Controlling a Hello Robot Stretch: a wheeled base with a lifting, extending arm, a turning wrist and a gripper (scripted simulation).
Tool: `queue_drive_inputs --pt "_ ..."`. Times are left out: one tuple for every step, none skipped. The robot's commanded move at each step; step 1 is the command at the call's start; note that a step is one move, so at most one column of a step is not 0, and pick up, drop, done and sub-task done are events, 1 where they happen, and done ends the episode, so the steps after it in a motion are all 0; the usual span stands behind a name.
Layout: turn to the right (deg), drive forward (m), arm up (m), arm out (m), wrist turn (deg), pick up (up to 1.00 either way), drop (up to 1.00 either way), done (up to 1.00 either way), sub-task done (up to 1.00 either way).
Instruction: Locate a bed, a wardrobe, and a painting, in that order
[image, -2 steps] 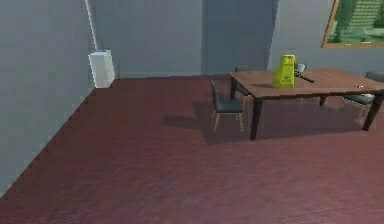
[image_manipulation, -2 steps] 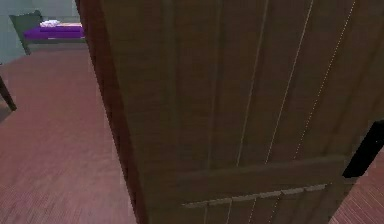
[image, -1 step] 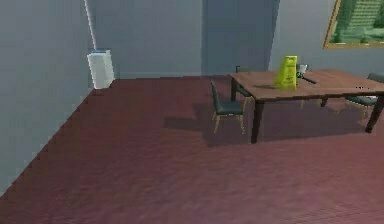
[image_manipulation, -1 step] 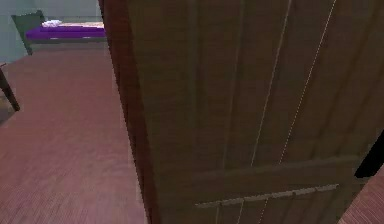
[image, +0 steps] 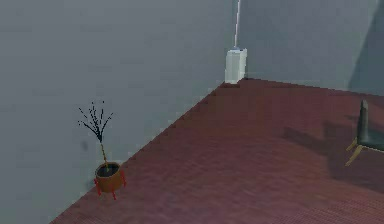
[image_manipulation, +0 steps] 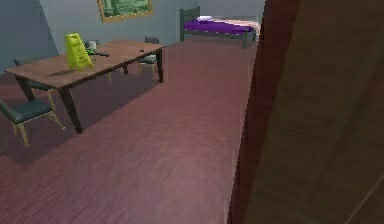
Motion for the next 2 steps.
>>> queue_drive_inputs --pt "0.0 0.25 0.00 0.00 0.0 0.00 0.00 0.00 0.00" --pt "-45.0 0.00 0.00 0.00 0.0 0.00 0.00 0.00 0.00"
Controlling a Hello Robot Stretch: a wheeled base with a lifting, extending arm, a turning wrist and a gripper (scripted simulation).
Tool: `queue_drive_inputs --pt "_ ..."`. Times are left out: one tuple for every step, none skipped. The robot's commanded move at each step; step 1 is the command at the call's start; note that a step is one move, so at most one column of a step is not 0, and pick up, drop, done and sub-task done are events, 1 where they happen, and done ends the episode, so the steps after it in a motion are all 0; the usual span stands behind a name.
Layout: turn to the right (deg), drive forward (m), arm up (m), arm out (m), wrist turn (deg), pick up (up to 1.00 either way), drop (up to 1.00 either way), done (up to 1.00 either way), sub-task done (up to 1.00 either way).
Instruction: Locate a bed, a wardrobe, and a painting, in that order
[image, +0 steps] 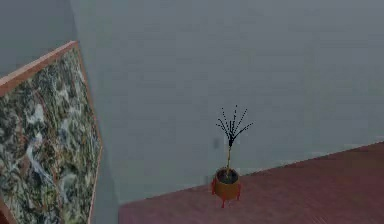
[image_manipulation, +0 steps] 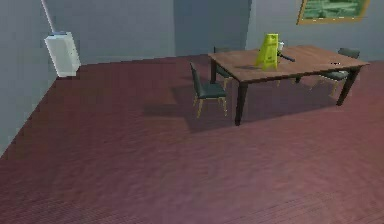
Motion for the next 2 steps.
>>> queue_drive_inputs --pt "-33.0 0.00 0.00 0.00 0.0 0.00 0.00 0.00 0.00" --pt "0.0 0.00 0.00 0.00 0.0 0.00 0.00 1.00 0.00"
